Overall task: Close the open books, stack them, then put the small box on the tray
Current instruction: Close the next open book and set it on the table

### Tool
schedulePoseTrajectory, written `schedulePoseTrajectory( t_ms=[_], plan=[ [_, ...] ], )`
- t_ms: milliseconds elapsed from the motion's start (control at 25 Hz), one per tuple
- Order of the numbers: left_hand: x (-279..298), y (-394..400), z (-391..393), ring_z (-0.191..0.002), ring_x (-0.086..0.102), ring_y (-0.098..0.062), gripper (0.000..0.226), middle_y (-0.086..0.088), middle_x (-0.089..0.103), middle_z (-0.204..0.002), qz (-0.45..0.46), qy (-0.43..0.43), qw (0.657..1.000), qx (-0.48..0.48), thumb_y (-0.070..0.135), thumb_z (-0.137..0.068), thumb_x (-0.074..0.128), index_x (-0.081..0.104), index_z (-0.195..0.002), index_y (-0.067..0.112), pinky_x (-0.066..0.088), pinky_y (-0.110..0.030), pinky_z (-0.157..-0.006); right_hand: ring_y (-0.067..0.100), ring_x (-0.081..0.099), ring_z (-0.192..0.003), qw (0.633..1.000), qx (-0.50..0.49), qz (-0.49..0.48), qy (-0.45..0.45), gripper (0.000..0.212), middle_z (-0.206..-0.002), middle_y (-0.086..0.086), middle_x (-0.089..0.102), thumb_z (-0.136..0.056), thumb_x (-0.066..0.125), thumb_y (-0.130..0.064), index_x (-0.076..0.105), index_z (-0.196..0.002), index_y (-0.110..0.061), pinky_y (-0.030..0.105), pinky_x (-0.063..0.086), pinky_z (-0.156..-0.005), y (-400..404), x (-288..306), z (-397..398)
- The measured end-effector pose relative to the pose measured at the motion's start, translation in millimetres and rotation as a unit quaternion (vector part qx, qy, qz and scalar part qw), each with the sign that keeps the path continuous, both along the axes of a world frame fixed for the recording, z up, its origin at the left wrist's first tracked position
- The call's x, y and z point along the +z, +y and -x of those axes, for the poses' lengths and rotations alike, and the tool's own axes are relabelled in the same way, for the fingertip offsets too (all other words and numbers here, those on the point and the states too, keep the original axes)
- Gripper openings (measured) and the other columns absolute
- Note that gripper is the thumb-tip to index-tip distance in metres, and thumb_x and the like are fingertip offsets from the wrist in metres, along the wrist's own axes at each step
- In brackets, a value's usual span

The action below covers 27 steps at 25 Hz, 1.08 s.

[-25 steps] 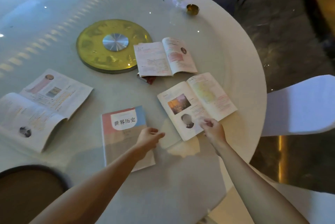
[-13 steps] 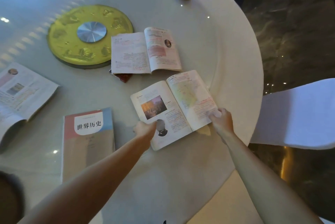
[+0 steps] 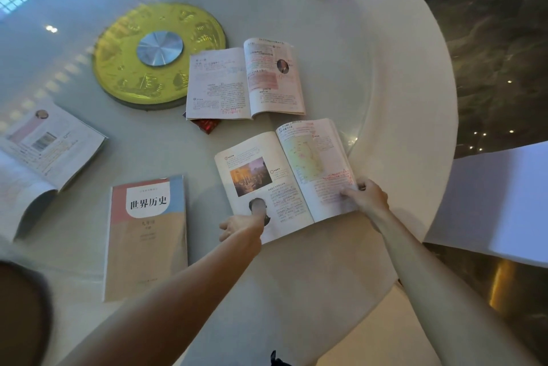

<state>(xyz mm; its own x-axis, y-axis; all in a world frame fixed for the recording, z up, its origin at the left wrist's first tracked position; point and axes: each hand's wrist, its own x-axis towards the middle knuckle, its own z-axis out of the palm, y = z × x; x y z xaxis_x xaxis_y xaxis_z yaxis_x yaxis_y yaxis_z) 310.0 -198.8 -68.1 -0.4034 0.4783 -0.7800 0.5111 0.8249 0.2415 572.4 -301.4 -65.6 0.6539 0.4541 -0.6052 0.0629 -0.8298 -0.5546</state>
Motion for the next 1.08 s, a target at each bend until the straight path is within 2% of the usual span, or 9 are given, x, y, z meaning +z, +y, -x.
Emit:
schedulePoseTrajectory(
  t_ms=[120, 240, 400, 520, 640, 760, 800, 920, 1080],
  plan=[
    [7.5, 0.6, 9.1, -0.089, 0.061, -0.03, 0.072, -0.012, 0.057, -0.091, -0.013, -0.079, 0.996, 0.046, 0.046, -0.067, 0.081, 0.049, -0.11, -0.003, 0.051, -0.033, -0.062, 0.032, 0.071, -0.096, 0.997, -0.017, -0.065, 0.047, 0.04, -0.106, 0.016, 0.072, -0.071, 0.075, -0.025, 0.061, -0.103, -0.005, 0.047, 0.057, -0.082, 0.9, 10.1, 4.6],
    [16.6, 0.8, 22.8, -0.088, 0.068, -0.03, 0.043, -0.005, 0.066, -0.083, -0.037, -0.153, 0.986, 0.045, 0.024, -0.075, 0.083, 0.066, -0.107, 0.001, 0.058, -0.039, -0.075, 0.031, 0.073, -0.095, 0.988, -0.025, -0.104, 0.111, 0.024, -0.115, 0.02, 0.073, -0.083, 0.072, -0.007, 0.059, -0.103, -0.003, 0.05, 0.059, -0.087, -2.2, 20.5, 4.6],
    [54.8, 5.1, 33.2, -0.072, 0.072, -0.018, 0.021, -0.007, 0.078, -0.093, -0.14, -0.274, 0.951, -0.019, 0.015, -0.08, 0.076, 0.075, -0.101, 0.012, 0.054, -0.027, -0.053, 0.034, 0.076, -0.106, 0.964, -0.01, -0.152, 0.219, 0.039, -0.116, 0.01, 0.079, -0.086, 0.065, 0.003, 0.064, -0.123, -0.008, 0.053, 0.06, -0.096, 0.6, 53.6, 11.9],
    [88.0, 14.6, 28.8, -0.069, 0.074, -0.017, 0.023, -0.004, 0.077, -0.09, -0.181, -0.322, 0.922, -0.119, 0.014, -0.083, 0.07, 0.072, -0.106, 0.018, 0.052, -0.029, -0.045, 0.034, 0.076, -0.105, 0.959, 0.025, -0.183, 0.216, 0.043, -0.116, 0.014, 0.078, -0.08, 0.06, 0.008, 0.061, -0.122, -0.003, 0.052, 0.059, -0.093, 11.2, 78.7, 33.6],
    [105.6, 18.2, 12.6, -0.072, 0.071, -0.013, 0.021, -0.005, 0.072, -0.091, -0.188, -0.337, 0.899, -0.206, 0.008, -0.082, 0.067, 0.067, -0.103, 0.012, 0.055, -0.027, -0.052, 0.031, 0.074, -0.101, 0.953, 0.065, -0.204, 0.215, 0.053, -0.115, 0.018, 0.076, -0.068, 0.057, 0.003, 0.061, -0.12, -0.003, 0.045, 0.058, -0.084, 18.9, 88.2, 62.3],
    [106.7, 9.1, -4.6, -0.071, 0.069, -0.008, 0.017, -0.002, 0.069, -0.093, -0.164, -0.364, 0.882, -0.249, 0.003, -0.082, 0.068, 0.061, -0.097, 0.007, 0.056, -0.023, -0.057, 0.023, 0.073, -0.09, 0.949, 0.051, -0.215, 0.225, 0.029, -0.104, 0.012, 0.077, -0.083, 0.062, -0.011, 0.067, -0.112, -0.012, 0.035, 0.055, -0.071, 23.3, 94.8, 85.6],
    [102.6, 6.1, -8.9, -0.08, 0.072, -0.012, 0.023, -0.002, 0.07, -0.101, -0.142, -0.385, 0.876, -0.253, 0.006, -0.079, 0.071, 0.061, -0.1, 0.006, 0.06, -0.027, -0.066, 0.022, 0.073, -0.088, 0.948, 0.047, -0.213, 0.23, 0.02, -0.102, 0.008, 0.078, -0.093, 0.06, -0.02, 0.069, -0.11, -0.015, 0.035, 0.055, -0.07, 24.3, 96.0, 90.9],
    [86.0, 0.1, -12.9, -0.113, 0.067, -0.018, 0.048, -0.005, 0.067, -0.124, -0.097, -0.421, 0.856, -0.283, 0.028, -0.064, 0.081, 0.066, -0.108, 0.017, 0.057, -0.04, -0.094, 0.025, 0.078, -0.09, 0.951, 0.043, -0.196, 0.236, 0.033, -0.105, 0.008, 0.081, -0.101, 0.056, -0.044, 0.069, -0.116, -0.018, 0.047, 0.061, -0.076, 29.5, 95.2, 100.3],
    [68.7, -7.6, -2.0, -0.116, 0.063, -0.011, 0.042, 0.001, 0.069, -0.127, -0.076, -0.416, 0.832, -0.358, 0.015, -0.08, 0.073, 0.07, -0.121, 0.024, 0.051, -0.025, -0.096, 0.026, 0.078, -0.085, 0.97, 0.021, -0.167, 0.173, 0.019, -0.101, 0.007, 0.081, -0.097, 0.062, -0.017, 0.069, -0.114, -0.018, 0.059, 0.061, -0.081, 28.5, 77.5, 110.8]
  ],
)
